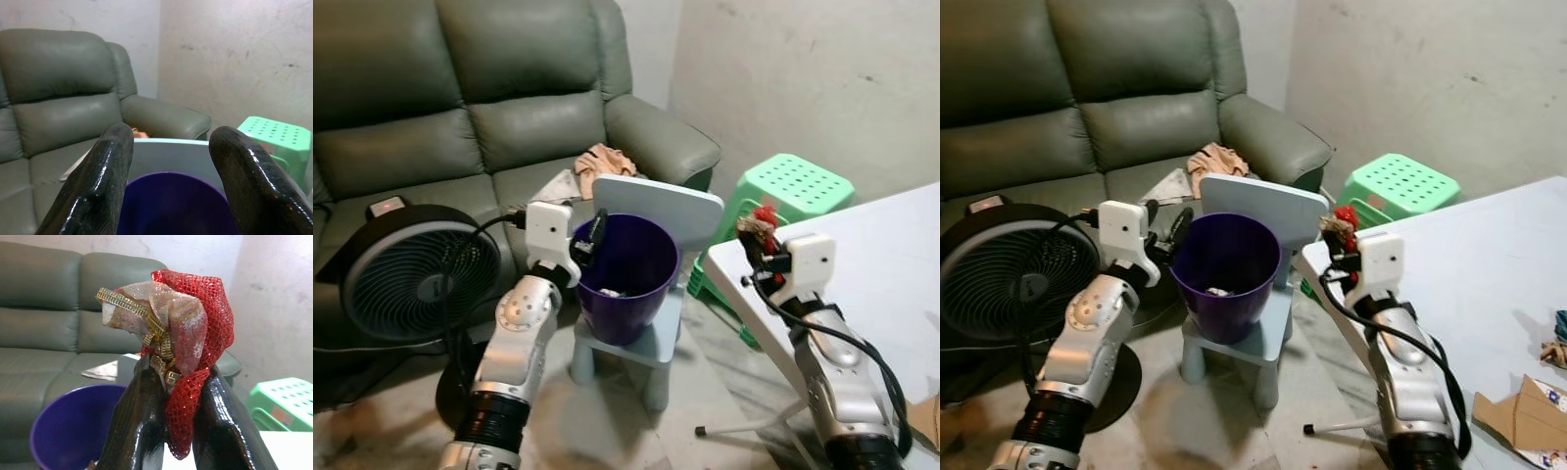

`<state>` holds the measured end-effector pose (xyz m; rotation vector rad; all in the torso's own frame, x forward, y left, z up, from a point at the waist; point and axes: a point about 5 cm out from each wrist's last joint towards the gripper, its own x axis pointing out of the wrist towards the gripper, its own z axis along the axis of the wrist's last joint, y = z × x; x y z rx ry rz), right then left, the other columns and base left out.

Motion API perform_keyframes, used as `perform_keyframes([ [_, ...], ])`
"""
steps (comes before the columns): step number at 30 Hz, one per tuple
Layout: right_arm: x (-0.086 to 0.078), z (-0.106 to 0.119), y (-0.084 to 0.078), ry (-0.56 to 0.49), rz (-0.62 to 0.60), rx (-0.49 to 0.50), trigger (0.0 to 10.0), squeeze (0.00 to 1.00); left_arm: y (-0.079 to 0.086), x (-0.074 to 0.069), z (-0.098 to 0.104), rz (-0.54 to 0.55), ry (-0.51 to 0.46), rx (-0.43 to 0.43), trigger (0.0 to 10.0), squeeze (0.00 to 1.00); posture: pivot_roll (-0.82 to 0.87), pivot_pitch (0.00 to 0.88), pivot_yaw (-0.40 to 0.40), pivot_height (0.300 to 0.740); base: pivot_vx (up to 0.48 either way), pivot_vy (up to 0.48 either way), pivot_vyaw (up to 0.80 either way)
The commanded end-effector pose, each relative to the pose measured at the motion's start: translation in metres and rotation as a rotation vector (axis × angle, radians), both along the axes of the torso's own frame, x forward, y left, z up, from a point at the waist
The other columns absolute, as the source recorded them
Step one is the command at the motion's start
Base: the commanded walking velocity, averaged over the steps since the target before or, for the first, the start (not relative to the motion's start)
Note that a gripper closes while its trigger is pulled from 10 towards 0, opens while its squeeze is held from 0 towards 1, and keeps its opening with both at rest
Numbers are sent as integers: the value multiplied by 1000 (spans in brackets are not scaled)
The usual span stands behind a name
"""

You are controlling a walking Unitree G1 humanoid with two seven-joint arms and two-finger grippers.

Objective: Picking trash to rubbish bin

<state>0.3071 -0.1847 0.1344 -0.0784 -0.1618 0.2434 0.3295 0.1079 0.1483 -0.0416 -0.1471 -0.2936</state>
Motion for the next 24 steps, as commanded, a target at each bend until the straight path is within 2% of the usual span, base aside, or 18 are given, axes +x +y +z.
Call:
perform_keyframes([
  [1,0,-1,-1,3,7,-11,10000,0,-4,2,4,-12,-9,1,10000,0,105,0,-23,740,0,0,800],
  [8,0,-1,-1,5,15,-18,10000,0,-5,1,5,-38,-14,-14,10000,0,105,0,-25,740,0,0,800],
  [13,1,-1,0,4,21,-19,10000,0,-5,1,6,-30,-25,-10,10000,0,106,0,-26,740,375,0,800],
  [16,1,-1,0,7,24,-12,10000,0,-7,0,5,-13,-31,7,10000,0,106,0,-25,740,0,0,800],
  [19,1,-1,-1,9,26,36,10000,0,-7,-1,5,-24,-38,4,10000,0,106,0,-24,740,0,0,0],
  [24,1,-1,-1,10,29,31,10000,0,-7,0,2,-35,-3,2,10000,0,107,0,-25,740,0,0,0],
])
